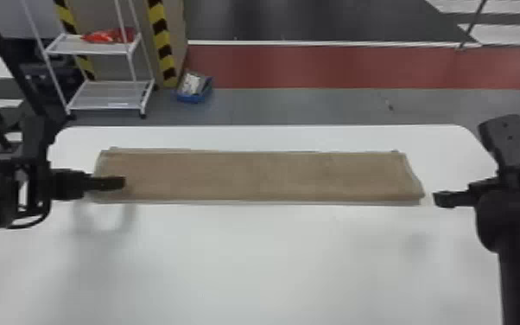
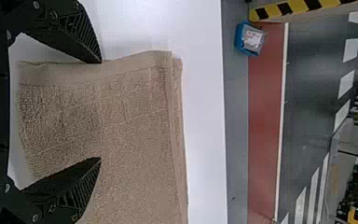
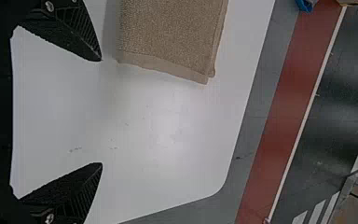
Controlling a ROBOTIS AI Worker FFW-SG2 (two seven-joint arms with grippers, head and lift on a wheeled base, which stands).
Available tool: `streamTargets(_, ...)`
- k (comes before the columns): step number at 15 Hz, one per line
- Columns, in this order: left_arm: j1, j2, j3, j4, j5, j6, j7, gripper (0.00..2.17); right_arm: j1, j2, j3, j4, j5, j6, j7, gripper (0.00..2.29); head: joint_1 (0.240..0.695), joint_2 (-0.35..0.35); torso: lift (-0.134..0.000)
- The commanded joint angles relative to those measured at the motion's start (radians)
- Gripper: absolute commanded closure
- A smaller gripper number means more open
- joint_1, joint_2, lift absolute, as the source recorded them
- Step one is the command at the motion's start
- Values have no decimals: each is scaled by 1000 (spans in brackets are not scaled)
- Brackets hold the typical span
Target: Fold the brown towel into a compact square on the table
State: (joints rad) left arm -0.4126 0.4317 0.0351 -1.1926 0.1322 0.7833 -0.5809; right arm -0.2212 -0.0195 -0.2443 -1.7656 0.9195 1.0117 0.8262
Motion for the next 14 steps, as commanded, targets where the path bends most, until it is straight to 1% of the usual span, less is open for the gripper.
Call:
streamTargets(1,-20,2,-17,14,-3,41,-20,205,6,0,-1,-3,-4,0,2,80,695,-19,-128)
streamTargets(2,-20,4,-18,14,-3,41,-30,221,6,-2,-1,-3,-4,0,2,80,695,-23,-128)
streamTargets(3,-20,4,-17,14,-6,41,-42,387,8,0,-1,-3,-4,0,2,80,695,-26,-128)
streamTargets(4,-18,6,-17,13,-3,38,-51,653,8,-2,-4,-3,-4,0,2,80,695,-28,-128)
streamTargets(5,-15,6,-11,5,1,38,-53,964,8,0,-6,-3,-4,0,2,80,695,-30,-128)
streamTargets(7,0,6,14,-10,13,35,-77,1406,10,0,-10,-3,-5,0,2,80,695,-33,-128)
streamTargets(10,52,9,49,-102,21,26,-102,1433,8,0,-15,-3,-5,0,2,80,695,-38,-128)
streamTargets(11,66,9,71,-127,17,29,-117,1686,8,1,-15,-3,-5,3,2,80,695,-41,-128)
streamTargets(12,80,9,97,-150,20,47,-128,2071,8,3,-15,-5,-4,3,2,80,695,-42,-128)
streamTargets(13,97,13,129,-163,17,44,-171,2098,11,3,-15,-11,-4,6,2,80,695,-41,-128)
streamTargets(14,120,27,172,-186,20,47,-246,2098,14,3,-15,-17,-5,6,4,80,695,-39,-128)
